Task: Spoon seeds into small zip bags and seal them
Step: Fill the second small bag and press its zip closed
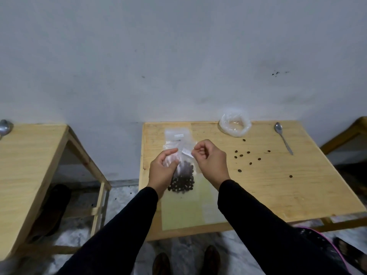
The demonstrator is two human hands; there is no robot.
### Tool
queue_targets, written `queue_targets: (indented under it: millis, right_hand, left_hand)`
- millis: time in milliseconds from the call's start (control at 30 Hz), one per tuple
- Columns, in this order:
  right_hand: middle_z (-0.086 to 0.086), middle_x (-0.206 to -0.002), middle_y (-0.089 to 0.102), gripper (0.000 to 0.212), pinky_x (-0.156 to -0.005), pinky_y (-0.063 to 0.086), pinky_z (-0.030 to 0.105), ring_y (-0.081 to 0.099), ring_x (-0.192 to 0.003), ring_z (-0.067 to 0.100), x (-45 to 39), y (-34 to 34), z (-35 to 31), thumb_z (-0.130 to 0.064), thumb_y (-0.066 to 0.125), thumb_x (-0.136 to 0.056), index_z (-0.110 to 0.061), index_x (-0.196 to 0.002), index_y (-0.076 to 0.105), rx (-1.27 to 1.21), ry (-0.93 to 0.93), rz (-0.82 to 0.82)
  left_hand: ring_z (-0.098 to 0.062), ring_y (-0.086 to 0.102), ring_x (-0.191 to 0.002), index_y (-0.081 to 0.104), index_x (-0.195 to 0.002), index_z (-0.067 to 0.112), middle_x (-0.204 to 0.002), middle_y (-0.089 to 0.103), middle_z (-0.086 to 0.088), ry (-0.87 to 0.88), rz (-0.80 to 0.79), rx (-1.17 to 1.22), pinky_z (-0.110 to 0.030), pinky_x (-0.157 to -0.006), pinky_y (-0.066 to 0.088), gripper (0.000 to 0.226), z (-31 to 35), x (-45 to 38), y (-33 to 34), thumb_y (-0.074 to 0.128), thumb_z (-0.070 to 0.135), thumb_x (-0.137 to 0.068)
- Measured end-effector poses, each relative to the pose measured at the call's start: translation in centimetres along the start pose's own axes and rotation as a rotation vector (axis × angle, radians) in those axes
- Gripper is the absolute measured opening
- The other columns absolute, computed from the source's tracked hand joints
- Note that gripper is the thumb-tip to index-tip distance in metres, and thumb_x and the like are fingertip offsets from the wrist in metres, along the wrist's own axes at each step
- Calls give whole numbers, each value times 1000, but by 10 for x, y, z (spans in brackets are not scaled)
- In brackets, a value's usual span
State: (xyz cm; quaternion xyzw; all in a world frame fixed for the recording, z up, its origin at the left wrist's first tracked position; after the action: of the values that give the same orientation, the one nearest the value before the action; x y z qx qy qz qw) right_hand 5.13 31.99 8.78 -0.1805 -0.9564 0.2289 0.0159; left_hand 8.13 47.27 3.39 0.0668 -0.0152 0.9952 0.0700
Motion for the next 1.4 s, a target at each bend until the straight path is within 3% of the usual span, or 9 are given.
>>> queue_targets:
  millis: [200, 300, 467, 700, 867, 1033, 1133, 1233, 1400]
  right_hand:
    - [-4, -74, 58, 14, -64, 43, 8, 53, -68, 7, -7, -8, -29, -7, 63, -86, -19, -82, 57, 168, -155, -35]
    - [-3, -75, 60, 15, -62, 42, 5, 54, -69, 8, -7, -12, -36, -6, 63, -86, -19, -82, 56, 178, -187, -31]
    - [2, -77, 63, 8, -63, 42, 8, 56, -69, 11, -8, -12, -40, -6, 62, -86, -13, -84, 60, 211, -201, -45]
    - [0, -76, 63, 7, -62, 41, 4, 54, -66, 7, -7, -11, -45, -7, 62, -86, -13, -84, 60, 247, -250, -60]
    - [-5, -86, 56, 4, -62, 37, 9, 53, -69, 10, -7, -6, -45, -9, 64, -85, -12, -85, 62, 286, -305, 8]
    - [-7, -110, 45, 6, -84, 40, 15, 47, -99, 4, 0, -3, -32, -13, 74, -78, -18, -79, 69, 84, -146, 132]
    - [-11, -120, 44, 6, -90, 38, 15, 43, -110, 1, 3, 3, -27, -18, 76, -77, -22, -80, 73, -61, -5, 104]
    - [-10, -110, 61, 6, -96, 44, 25, 56, -104, 4, 2, 8, -25, -20, 76, -76, -23, -81, 74, -221, 102, 77]
    - [-7, -86, 73, 10, -76, 52, 19, 67, -85, 9, -3, 9, -22, -13, 77, -76, -21, -81, 75, -397, 200, 112]
  left_hand:
    - [14, 48, -110, 64, -104, 34, -112, 59, 25, 93, -89, 28, -4, -92, 32, 32, 37, 1, 10, 62, 7, -88]
    - [20, 46, -107, 64, -106, 32, -112, 60, 25, 122, -95, 15, -1, -87, 33, 30, 45, 1, 8, 62, 7, -88]
    - [22, 48, -105, 65, -107, 28, -111, 61, 23, 137, -97, 9, 0, -87, 33, 27, 50, 4, 7, 64, 10, -87]
    - [14, 55, -103, 69, -100, 26, -107, 66, 19, 122, -27, 61, -14, -97, 37, 17, 49, 4, 5, 69, 19, -85]
    - [13, 58, -93, 70, -95, 27, -102, 66, 18, 82, 69, 93, -15, -86, 44, 16, 48, 0, 3, 69, 15, -84]
    - [-10, 65, -94, 70, -94, 28, -102, 66, 11, -4, 171, 165, -29, -84, 54, 16, 47, -6, -3, 70, 17, -83]
    - [-9, 62, -100, 69, -95, 27, -103, 65, 12, -8, 153, 172, -26, -85, 52, 16, 49, -7, -3, 70, 16, -84]
    - [-2, 61, -95, 68, -97, 27, -102, 63, 16, 4, 86, 163, -18, -79, 49, 16, 53, -3, 1, 68, 15, -85]
    - [1, 56, -107, 69, -99, 25, -104, 64, 18, 22, 24, 107, -23, -92, 48, 17, 51, -4, 4, 69, 16, -85]
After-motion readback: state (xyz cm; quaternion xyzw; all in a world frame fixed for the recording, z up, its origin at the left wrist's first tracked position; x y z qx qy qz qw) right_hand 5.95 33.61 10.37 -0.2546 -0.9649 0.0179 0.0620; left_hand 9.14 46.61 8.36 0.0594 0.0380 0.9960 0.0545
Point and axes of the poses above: each hand's wrist, its own x-axis away from the middle knuckle, its own y-axis out of the palm, z = x × y, the point moved 5 cm from there along -x, towards the middle knuckle
